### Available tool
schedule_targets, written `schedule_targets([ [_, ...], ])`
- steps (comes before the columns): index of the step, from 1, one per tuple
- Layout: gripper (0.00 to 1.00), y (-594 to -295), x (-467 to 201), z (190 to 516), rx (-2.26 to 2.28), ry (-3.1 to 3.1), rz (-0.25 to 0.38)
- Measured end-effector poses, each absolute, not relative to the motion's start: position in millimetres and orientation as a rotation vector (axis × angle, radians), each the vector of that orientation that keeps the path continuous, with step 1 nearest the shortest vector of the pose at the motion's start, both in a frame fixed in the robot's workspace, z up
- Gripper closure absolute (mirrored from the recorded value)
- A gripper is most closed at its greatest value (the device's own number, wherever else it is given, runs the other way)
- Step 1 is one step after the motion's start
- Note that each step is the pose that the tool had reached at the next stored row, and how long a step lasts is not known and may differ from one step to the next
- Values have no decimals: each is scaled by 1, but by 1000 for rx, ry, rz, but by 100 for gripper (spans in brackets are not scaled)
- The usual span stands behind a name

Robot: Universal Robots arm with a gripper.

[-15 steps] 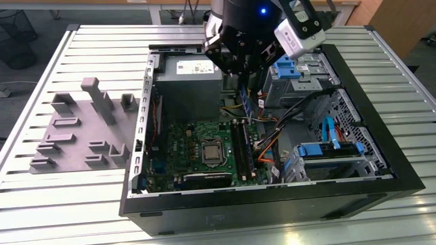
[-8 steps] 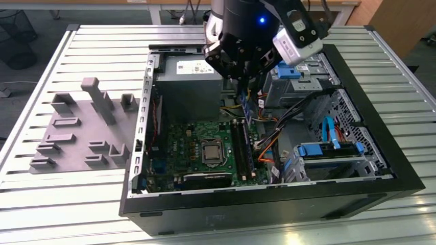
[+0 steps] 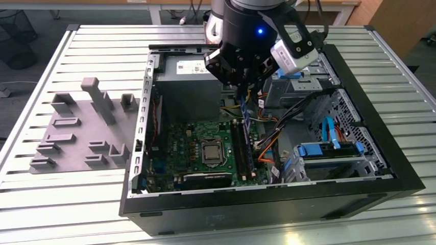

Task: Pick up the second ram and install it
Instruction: 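Insert the second ram into the second slot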

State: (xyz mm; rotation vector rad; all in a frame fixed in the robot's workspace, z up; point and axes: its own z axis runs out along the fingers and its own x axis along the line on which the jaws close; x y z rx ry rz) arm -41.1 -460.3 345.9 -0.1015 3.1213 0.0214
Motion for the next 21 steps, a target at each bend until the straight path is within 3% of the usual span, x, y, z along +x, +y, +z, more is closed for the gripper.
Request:
schedule_targets([
  [21, 86, -461, -41, 335, -98, 3121, 22],
])
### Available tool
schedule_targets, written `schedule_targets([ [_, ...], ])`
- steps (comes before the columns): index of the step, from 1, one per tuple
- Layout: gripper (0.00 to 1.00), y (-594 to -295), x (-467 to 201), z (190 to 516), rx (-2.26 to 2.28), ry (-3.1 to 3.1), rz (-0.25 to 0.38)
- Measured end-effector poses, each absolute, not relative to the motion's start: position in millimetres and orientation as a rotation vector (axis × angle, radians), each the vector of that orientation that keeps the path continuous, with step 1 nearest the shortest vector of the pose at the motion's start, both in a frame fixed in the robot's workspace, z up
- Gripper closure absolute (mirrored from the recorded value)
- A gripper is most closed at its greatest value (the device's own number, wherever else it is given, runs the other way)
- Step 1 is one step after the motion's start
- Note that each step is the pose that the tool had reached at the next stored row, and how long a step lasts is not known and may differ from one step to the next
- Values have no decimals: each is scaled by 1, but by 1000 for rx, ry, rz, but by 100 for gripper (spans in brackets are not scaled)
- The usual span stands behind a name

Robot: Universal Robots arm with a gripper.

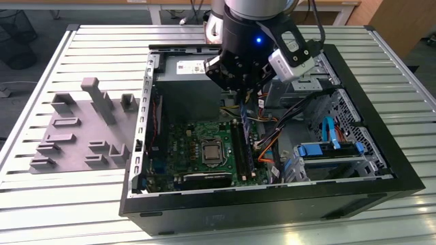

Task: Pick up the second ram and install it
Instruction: 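Insert the second ram into the second slot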

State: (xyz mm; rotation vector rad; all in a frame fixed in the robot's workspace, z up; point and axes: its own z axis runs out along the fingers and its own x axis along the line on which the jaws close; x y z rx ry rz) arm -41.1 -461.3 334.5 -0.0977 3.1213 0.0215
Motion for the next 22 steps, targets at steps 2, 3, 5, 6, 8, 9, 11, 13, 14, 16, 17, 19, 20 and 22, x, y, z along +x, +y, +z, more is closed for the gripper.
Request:
schedule_targets([
  [2, 86, -462, -41, 331, -92, 3121, 22],
  [3, 86, -462, -41, 329, -92, 3121, 22],
  [5, 86, -462, -41, 325, -91, 3121, 21],
  [6, 86, -463, -41, 324, -90, 3122, 21],
  [8, 86, -463, -41, 321, -88, 3122, 21],
  [9, 86, -463, -41, 320, -88, 3122, 21],
  [11, 86, -463, -41, 320, -88, 3122, 21],
  [13, 86, -463, -41, 320, -88, 3122, 21],
  [14, 86, -463, -41, 320, -88, 3122, 21],
  [16, 86, -463, -41, 320, -88, 3122, 21],
  [17, 86, -463, -41, 320, -88, 3122, 21],
  [19, 86, -463, -41, 320, -88, 3122, 21],
  [20, 86, -463, -41, 320, -88, 3122, 21],
  [22, 86, -463, -41, 319, -88, 3121, 22],
])
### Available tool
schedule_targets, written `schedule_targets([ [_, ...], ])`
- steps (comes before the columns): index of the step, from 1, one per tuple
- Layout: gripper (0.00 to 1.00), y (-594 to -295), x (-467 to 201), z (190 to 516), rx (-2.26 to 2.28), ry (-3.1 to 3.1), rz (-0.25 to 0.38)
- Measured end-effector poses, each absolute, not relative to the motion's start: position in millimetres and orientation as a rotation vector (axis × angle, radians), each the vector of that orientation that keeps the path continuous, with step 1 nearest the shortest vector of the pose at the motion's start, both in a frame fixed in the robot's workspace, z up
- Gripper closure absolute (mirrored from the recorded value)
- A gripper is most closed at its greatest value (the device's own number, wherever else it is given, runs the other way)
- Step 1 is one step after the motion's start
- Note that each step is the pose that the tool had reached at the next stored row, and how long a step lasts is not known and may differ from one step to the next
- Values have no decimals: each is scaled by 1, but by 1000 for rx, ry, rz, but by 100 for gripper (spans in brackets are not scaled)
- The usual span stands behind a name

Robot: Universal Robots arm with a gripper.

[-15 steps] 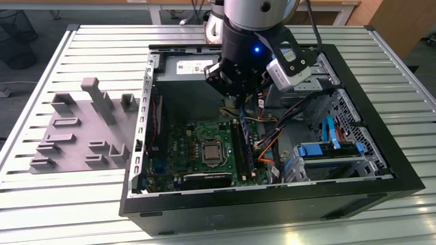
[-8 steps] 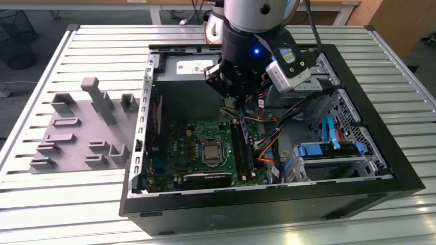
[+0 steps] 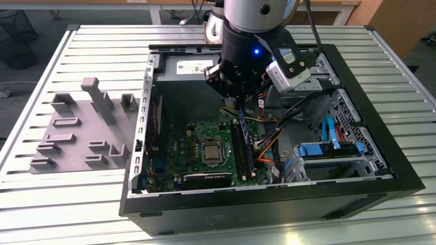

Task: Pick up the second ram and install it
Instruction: 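Insert the second ram into the second slot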

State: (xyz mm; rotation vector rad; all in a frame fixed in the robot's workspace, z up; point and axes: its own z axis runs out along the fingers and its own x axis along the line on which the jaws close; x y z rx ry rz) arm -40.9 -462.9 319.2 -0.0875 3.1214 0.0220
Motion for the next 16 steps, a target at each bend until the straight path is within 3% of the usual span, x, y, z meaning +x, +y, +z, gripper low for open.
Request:
schedule_targets([
  [16, 86, -470, -41, 291, -81, 3122, 21],
])
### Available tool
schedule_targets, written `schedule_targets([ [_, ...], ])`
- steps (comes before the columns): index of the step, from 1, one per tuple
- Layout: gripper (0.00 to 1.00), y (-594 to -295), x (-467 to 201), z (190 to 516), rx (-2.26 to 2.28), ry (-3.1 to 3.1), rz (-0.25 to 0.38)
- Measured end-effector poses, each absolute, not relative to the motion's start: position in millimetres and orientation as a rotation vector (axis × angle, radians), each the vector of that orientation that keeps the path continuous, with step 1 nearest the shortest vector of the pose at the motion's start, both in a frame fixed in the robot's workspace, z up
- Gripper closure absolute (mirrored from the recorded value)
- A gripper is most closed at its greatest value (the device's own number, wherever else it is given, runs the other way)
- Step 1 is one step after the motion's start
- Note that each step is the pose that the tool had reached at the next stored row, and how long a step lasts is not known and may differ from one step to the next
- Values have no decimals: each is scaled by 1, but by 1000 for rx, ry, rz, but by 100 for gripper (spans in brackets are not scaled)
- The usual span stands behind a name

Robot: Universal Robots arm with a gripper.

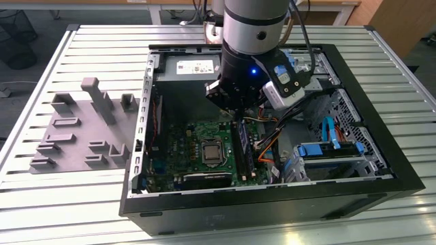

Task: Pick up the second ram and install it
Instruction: 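Insert the second ram into the second slot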

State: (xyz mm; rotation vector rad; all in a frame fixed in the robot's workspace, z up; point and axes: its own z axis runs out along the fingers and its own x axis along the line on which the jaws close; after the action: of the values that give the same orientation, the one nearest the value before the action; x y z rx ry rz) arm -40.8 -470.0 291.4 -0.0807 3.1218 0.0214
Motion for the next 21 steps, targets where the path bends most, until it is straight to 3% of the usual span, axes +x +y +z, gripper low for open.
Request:
schedule_targets([
  [21, 86, -470, -35, 278, -40, 3141, 23],
])
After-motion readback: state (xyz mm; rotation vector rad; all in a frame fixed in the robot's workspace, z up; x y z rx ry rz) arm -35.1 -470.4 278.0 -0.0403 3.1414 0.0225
